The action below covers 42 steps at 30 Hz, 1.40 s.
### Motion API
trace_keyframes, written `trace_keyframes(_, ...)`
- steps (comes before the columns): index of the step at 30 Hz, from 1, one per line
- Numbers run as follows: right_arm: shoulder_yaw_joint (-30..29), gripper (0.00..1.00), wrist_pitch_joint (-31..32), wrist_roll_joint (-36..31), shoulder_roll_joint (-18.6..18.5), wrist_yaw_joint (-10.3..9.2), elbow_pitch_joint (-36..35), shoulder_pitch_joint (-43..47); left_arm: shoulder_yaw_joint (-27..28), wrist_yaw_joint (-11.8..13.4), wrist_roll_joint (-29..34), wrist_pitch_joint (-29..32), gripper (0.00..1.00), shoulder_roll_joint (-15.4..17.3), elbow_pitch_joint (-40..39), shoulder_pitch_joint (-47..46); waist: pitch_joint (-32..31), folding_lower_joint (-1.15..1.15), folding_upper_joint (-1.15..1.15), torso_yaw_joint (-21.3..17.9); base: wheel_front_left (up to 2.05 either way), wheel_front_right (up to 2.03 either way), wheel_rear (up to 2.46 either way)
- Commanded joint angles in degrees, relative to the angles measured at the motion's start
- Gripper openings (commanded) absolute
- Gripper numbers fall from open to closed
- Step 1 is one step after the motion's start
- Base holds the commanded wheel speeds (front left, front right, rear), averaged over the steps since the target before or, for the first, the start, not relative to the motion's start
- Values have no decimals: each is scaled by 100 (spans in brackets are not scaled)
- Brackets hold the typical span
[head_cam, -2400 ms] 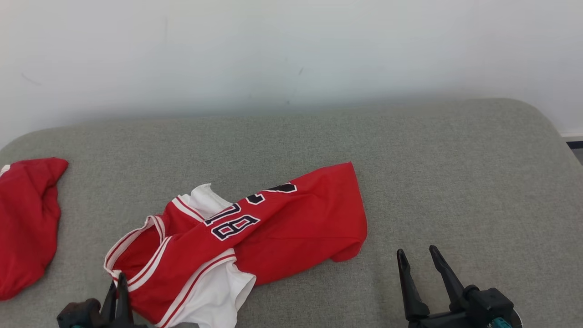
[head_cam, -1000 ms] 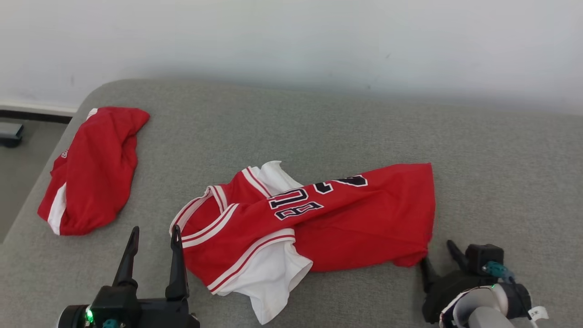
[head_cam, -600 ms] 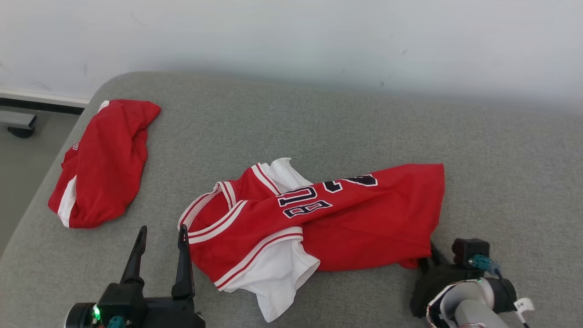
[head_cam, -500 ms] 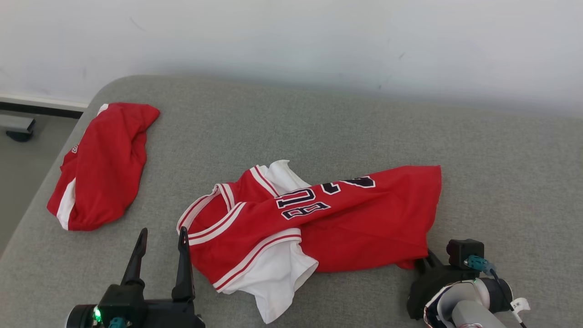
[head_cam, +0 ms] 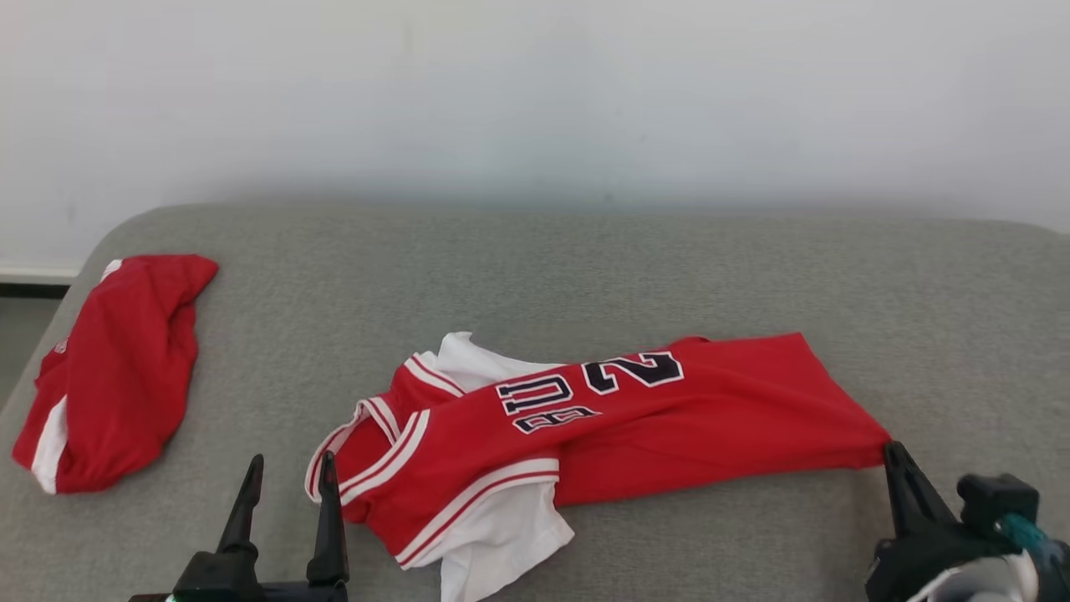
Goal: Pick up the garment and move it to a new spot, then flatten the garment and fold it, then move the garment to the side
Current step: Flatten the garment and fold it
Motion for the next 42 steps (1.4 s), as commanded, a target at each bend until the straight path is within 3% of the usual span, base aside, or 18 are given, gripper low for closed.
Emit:
trace_keyframes(1, 63, 0, 0, 83, -60, -13, -282, 337, -29, -43, 31, -19, 100, -22, 29, 26, -95, 0, 0, -209, 0, 0, 0)
trace_keyframes(7, 186, 0, 243, 256, -11, -13, -1260, 1196, -74, -61, 10, -19, 100, -51, 98, 10, -72, 0, 0, -263, 0, 0, 0)
trace_keyframes(14, 182, 0, 541, 229, 72, -13, -2129, 1447, -57, -85, 21, -19, 100, -65, 161, 63, -91, 0, 0, -241, 0, 0, 0)
trace_keyframes(21, -12, 0, 928, 131, 19, -13, -2262, 1500, -122, -120, 32, -19, 100, -79, 256, -33, -131, 0, 0, -57, 0, 0, 0)
trace_keyframes(22, -93, 26, 903, 78, 25, -13, -2259, 1513, -138, -114, 20, -19, 100, -83, 262, -18, -135, 0, 0, -45, 0, 0, 0)
trace_keyframes(23, -155, 100, 864, 58, 54, -13, -2275, 1525, -147, -117, 1, -19, 100, -85, 268, 3, -138, 0, 0, -36, 0, 0, 0)
trace_keyframes(29, -417, 100, 355, -135, 234, -13, -2580, 1609, -180, -112, -46, -19, 100, -99, 306, 84, -148, 0, 0, -47, 0, 0, 0)
trace_keyframes(42, -136, 100, 15, -243, 817, -13, -3304, 1851, -608, -275, -19, -19, 100, -109, 743, 386, -102, 0, 0, -261, 0, 0, 0)
